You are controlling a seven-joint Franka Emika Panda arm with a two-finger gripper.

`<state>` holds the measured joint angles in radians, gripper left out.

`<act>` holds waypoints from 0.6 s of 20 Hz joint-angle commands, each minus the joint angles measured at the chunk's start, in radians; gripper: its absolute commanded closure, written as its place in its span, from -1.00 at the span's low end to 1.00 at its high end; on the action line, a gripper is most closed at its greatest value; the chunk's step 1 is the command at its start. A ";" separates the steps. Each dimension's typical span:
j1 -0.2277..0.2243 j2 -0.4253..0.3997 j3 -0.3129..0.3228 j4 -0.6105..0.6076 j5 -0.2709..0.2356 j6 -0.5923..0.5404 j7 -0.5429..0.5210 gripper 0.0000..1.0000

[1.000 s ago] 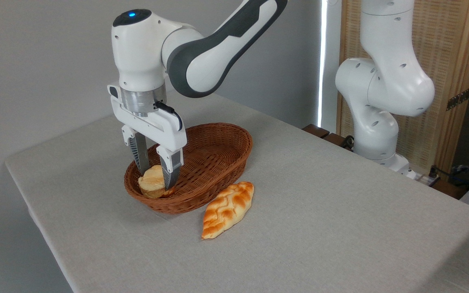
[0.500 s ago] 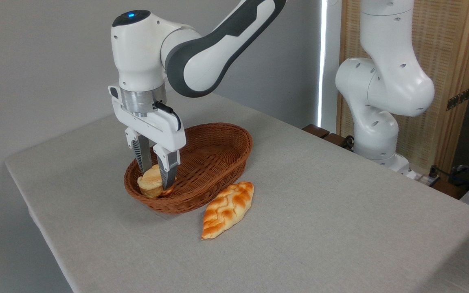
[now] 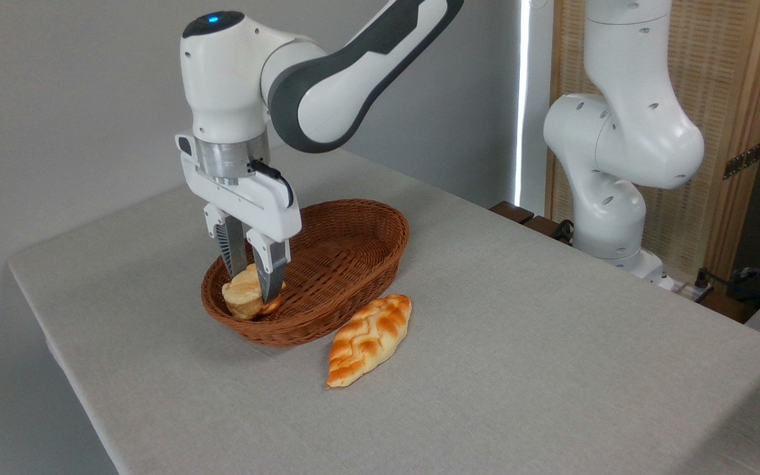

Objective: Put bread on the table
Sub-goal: 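Lift the gripped bun up out of the basket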

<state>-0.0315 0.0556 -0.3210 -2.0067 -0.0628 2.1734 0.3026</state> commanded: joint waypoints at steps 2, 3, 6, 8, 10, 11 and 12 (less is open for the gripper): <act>0.001 -0.078 0.011 -0.001 0.015 -0.105 0.001 -0.03; 0.004 -0.089 0.014 0.000 0.015 -0.125 0.003 -0.03; 0.015 -0.141 0.032 0.000 0.015 -0.184 0.007 -0.07; 0.013 -0.166 0.083 0.002 0.015 -0.210 0.033 -0.07; 0.015 -0.181 0.118 0.002 0.015 -0.231 0.064 -0.07; 0.015 -0.181 0.140 0.000 0.017 -0.256 0.091 -0.07; 0.015 -0.181 0.158 0.000 0.018 -0.283 0.125 -0.07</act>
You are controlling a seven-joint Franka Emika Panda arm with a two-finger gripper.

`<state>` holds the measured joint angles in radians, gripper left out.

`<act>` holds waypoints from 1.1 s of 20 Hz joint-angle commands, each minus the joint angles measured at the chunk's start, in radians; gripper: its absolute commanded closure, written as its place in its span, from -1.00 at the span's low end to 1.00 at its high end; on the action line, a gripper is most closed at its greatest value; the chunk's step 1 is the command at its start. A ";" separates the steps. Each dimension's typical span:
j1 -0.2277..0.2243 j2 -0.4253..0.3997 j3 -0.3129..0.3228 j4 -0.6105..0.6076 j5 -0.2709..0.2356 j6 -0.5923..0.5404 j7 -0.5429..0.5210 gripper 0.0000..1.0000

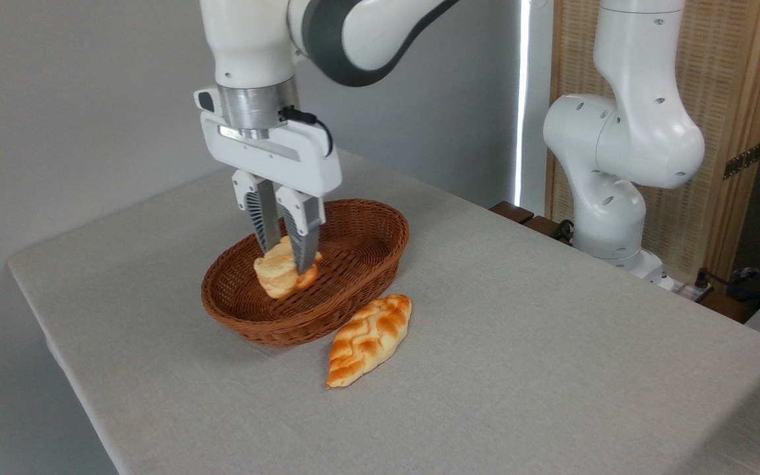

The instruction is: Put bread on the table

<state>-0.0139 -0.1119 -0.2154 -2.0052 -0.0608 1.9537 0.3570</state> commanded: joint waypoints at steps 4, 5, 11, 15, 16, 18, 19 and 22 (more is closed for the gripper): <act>-0.003 -0.012 0.148 -0.006 0.078 -0.104 0.201 -0.32; -0.003 -0.011 0.172 -0.015 0.081 -0.104 0.233 -0.31; -0.003 -0.005 0.228 -0.060 0.098 -0.133 0.335 -0.94; -0.004 -0.003 0.226 -0.078 0.098 -0.131 0.339 -1.00; -0.004 -0.002 0.223 -0.079 0.098 -0.131 0.341 -1.00; -0.006 0.000 0.220 -0.080 0.098 -0.128 0.341 -1.00; -0.006 -0.002 0.220 -0.080 0.098 -0.125 0.341 -1.00; -0.006 0.000 0.219 -0.080 0.098 -0.127 0.341 -1.00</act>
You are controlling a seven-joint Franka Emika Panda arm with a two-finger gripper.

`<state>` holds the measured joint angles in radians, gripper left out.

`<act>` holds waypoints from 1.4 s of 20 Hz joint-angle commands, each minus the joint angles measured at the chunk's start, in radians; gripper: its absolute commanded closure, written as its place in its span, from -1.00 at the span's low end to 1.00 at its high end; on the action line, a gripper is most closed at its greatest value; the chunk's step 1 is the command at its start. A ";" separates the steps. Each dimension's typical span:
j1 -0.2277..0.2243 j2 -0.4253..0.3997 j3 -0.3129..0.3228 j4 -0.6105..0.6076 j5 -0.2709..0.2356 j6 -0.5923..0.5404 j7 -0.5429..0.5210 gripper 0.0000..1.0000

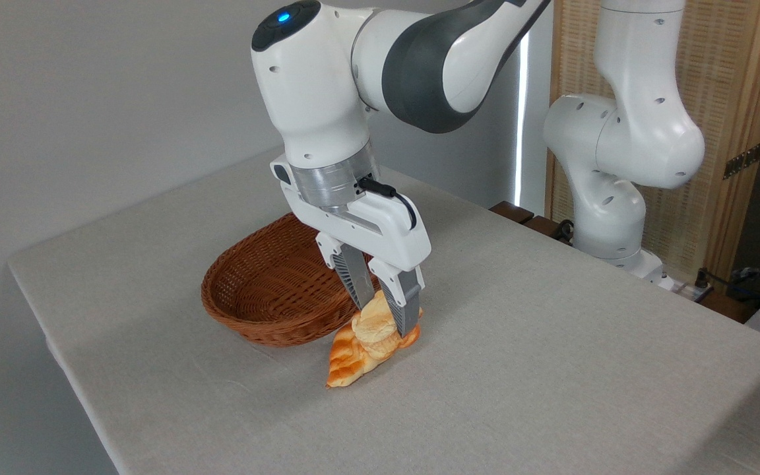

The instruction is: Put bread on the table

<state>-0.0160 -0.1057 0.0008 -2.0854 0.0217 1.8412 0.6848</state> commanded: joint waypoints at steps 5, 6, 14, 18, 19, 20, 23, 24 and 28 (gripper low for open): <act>-0.004 -0.005 -0.002 0.001 0.015 -0.011 0.012 -1.00; -0.005 -0.005 -0.002 0.001 0.015 -0.011 0.012 -1.00; -0.005 -0.012 -0.004 0.015 0.009 -0.002 0.010 -1.00; -0.005 -0.019 -0.005 0.071 0.000 -0.016 0.001 -1.00; -0.005 -0.020 -0.005 0.080 0.000 -0.017 0.001 -1.00; -0.005 -0.022 -0.005 0.090 0.000 -0.017 -0.001 -1.00; -0.005 -0.025 -0.024 0.108 0.000 -0.016 -0.004 -1.00; -0.005 -0.025 -0.031 0.111 0.000 -0.011 -0.004 -1.00; -0.005 -0.022 -0.041 0.129 -0.020 0.000 -0.004 -1.00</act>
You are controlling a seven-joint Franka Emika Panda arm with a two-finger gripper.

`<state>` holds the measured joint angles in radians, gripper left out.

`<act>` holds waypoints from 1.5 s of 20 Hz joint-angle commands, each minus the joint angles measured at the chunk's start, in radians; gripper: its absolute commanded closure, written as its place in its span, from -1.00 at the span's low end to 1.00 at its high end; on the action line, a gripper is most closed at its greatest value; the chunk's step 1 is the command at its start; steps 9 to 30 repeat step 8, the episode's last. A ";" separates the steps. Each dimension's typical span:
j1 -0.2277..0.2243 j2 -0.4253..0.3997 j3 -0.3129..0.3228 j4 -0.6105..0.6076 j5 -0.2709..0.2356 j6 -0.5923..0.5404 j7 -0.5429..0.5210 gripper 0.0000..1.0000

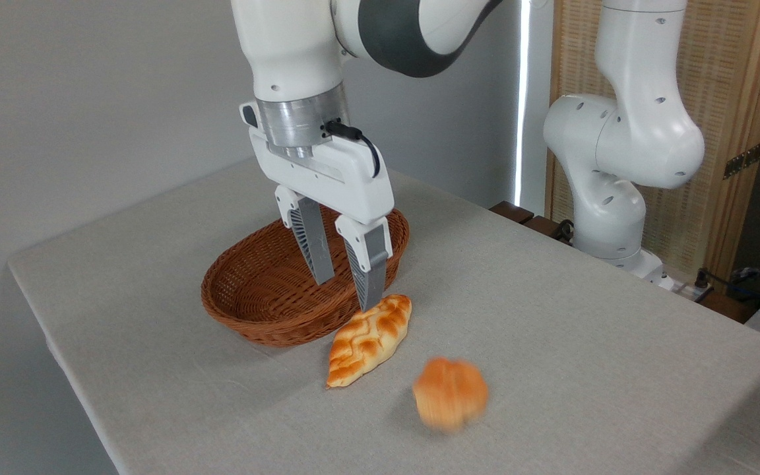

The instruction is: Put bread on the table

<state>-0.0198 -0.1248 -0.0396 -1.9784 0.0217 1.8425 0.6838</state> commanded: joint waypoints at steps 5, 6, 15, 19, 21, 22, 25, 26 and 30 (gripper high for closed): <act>0.000 0.011 0.004 0.033 -0.078 0.037 -0.004 -1.00; 0.000 0.014 0.004 0.033 -0.078 0.040 -0.004 -1.00; 0.000 0.019 0.004 0.033 -0.078 0.040 -0.004 -1.00; 0.000 0.019 0.004 0.033 -0.078 0.040 -0.004 -1.00; 0.000 0.019 0.004 0.033 -0.078 0.040 -0.004 -1.00; 0.000 0.019 0.004 0.033 -0.078 0.040 -0.004 -1.00; 0.000 0.019 0.004 0.033 -0.078 0.040 -0.004 -1.00; 0.000 0.019 0.004 0.033 -0.078 0.040 -0.004 -1.00; 0.000 0.019 0.004 0.033 -0.078 0.040 -0.004 -1.00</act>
